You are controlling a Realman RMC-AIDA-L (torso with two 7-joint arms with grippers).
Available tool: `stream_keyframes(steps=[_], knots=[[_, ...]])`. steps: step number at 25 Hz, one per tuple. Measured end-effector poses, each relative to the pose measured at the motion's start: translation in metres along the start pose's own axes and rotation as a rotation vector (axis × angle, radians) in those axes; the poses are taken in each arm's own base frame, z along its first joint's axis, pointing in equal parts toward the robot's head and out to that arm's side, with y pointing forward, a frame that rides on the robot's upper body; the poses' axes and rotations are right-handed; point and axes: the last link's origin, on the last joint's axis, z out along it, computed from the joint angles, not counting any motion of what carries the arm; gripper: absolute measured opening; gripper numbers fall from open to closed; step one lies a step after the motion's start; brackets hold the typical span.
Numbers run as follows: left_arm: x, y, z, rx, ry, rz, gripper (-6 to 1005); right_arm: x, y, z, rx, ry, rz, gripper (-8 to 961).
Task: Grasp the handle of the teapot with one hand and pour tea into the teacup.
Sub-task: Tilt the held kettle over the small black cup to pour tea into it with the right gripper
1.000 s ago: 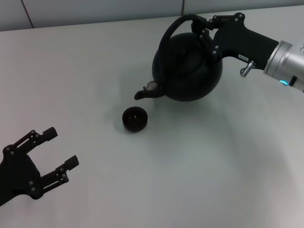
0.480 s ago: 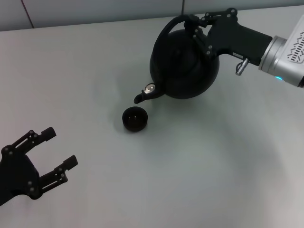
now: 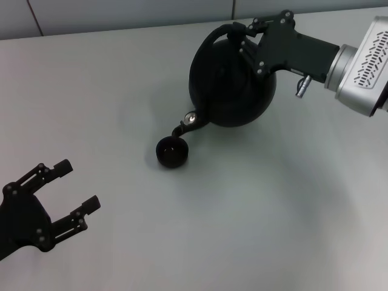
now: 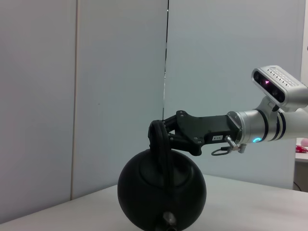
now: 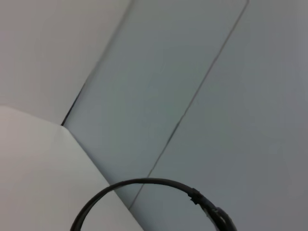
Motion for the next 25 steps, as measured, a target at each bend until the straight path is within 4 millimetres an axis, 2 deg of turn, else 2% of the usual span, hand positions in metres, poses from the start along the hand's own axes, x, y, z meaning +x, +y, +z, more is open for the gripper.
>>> stream_keyframes(steps=[25], knots=[[0.0001, 0.0001, 0.0004, 0.008, 0.010, -0.009, 812, -0.0056, -0.0014, 0.0057, -0.037, -0.008, -0.134, 138]])
